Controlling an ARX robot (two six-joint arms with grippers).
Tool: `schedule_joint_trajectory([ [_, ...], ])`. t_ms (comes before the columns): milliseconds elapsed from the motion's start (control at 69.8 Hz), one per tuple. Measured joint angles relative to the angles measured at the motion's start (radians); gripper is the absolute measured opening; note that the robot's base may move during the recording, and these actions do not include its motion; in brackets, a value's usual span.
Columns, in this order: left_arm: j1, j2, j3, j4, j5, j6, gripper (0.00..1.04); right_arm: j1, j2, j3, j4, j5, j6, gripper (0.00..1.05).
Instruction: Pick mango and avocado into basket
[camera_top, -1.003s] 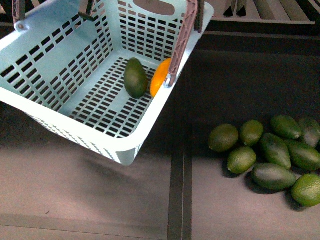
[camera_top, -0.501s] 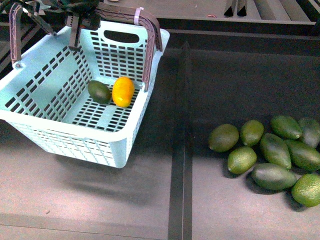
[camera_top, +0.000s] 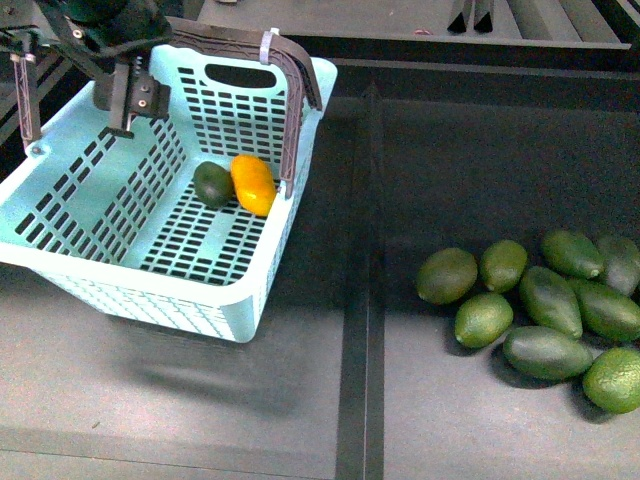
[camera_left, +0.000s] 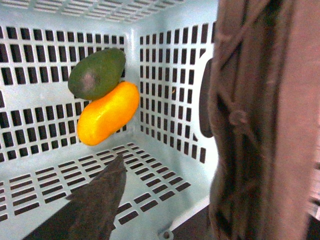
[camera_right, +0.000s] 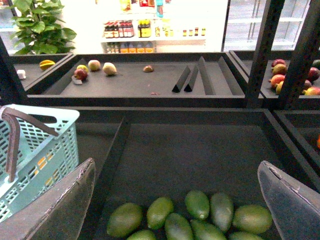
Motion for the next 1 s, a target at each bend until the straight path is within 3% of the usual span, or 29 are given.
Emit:
schedule_joint_trajectory([
  [72,0.000,-0.108,-0.092,0.011,-0.048,-0.033,0.83,0.000,0.000,0.000,0.000,0.000,0.000,0.96],
  [158,0.000,-0.210,-0.164,-0.025,-0.084,-0.063,0.98,0.000,0.000,0.000,0.000,0.000,0.000,0.96],
  [243,-0.008,-0.310,-0.216,-0.150,-0.180,-0.051,0.96,0.000,0.000,0.000,0.000,0.000,0.000,0.96],
  [415,-0.012,-0.333,-0.229,-0.134,-0.173,-0.019,0.96,0.000,0.000,0.000,0.000,0.000,0.000,0.96],
  [458,0.000,-0.346,-0.336,0.134,-0.083,0.166,0.87,0.000,0.000,0.000,0.000,0.000,0.000,0.96],
  [516,0.021,-0.376,-0.554,0.588,-0.002,0.602,0.73,0.000,0.000,0.000,0.000,0.001,0.000,0.96],
  [530,0.023,-0.380,-0.581,0.644,0.003,0.628,0.71,0.000,0.000,0.000,0.000,0.001,0.000,0.96],
  [602,0.054,-0.462,-0.777,1.007,0.027,1.117,0.53,0.000,0.000,0.000,0.000,0.000,0.000,0.96],
  [687,0.092,-0.593,-0.910,1.131,0.052,1.411,0.32,0.000,0.000,0.000,0.000,0.000,0.000,0.96],
  [816,0.122,-0.700,-1.072,1.139,0.091,1.522,0.02,0.000,0.000,0.000,0.000,0.000,0.000,0.96],
  [1003,0.164,-0.830,-1.241,1.176,0.129,1.548,0.02,0.000,0.000,0.000,0.000,0.000,0.000,0.96],
])
